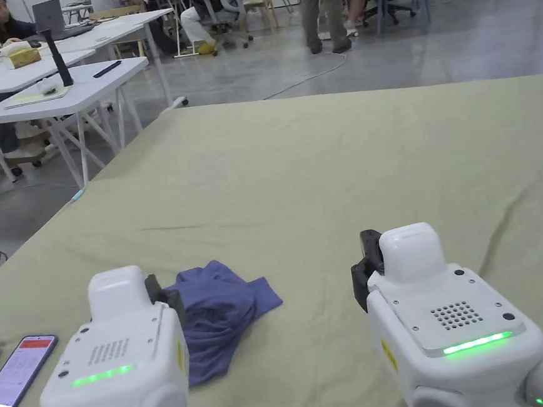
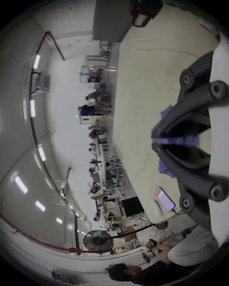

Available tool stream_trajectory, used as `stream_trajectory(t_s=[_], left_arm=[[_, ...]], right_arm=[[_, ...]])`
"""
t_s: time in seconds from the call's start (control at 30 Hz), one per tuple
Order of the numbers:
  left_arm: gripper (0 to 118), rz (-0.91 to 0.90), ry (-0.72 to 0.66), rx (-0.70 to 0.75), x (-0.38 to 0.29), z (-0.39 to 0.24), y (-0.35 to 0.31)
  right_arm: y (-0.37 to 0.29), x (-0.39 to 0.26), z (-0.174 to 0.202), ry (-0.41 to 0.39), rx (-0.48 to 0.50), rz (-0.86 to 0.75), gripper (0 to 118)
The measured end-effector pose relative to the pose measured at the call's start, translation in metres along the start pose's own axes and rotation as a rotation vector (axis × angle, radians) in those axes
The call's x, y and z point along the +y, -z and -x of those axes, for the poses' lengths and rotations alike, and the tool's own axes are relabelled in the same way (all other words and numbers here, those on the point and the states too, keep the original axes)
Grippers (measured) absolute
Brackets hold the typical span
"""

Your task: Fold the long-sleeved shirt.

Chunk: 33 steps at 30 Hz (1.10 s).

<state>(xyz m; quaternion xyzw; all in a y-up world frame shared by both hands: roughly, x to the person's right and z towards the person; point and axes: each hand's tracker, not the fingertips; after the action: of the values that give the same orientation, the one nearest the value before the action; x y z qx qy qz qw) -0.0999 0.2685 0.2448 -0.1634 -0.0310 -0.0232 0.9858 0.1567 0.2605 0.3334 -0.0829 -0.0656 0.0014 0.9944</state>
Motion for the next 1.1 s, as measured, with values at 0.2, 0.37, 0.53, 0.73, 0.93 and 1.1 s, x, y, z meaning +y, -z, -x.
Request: stream_trajectory(t_s=[0.2,0.37,0.53,0.73,0.93,1.1], left_arm=[[118,0.399,-0.129,-0.126,0.012,0.019,0.130],[118,0.629,-0.020,-0.147,-0.011,0.010,0.236],[81,0.709,-0.135,-0.106,-0.039,0.008,0.284],[21,0.619,-0.040,-0.132,-0.015,-0.009,0.263],[19,0.386,-0.033,-0.331,0.051,-0.051,0.192],[19,0.282,-0.006,-0.635,0.086,-0.161,0.132]], right_arm=[[0.008,-0.008,0.004,-0.004,0.036,0.031,0],[0.024,-0.020,0.006,-0.032,0.044,0.082,0],[0.038,-0.030,-0.001,-0.044,0.016,0.132,0],[0.054,-0.037,-0.011,-0.032,0.001,0.174,0],[0.039,-0.033,-0.037,0.020,-0.036,0.150,0],[0.003,-0.021,-0.080,0.051,-0.145,0.102,0]])
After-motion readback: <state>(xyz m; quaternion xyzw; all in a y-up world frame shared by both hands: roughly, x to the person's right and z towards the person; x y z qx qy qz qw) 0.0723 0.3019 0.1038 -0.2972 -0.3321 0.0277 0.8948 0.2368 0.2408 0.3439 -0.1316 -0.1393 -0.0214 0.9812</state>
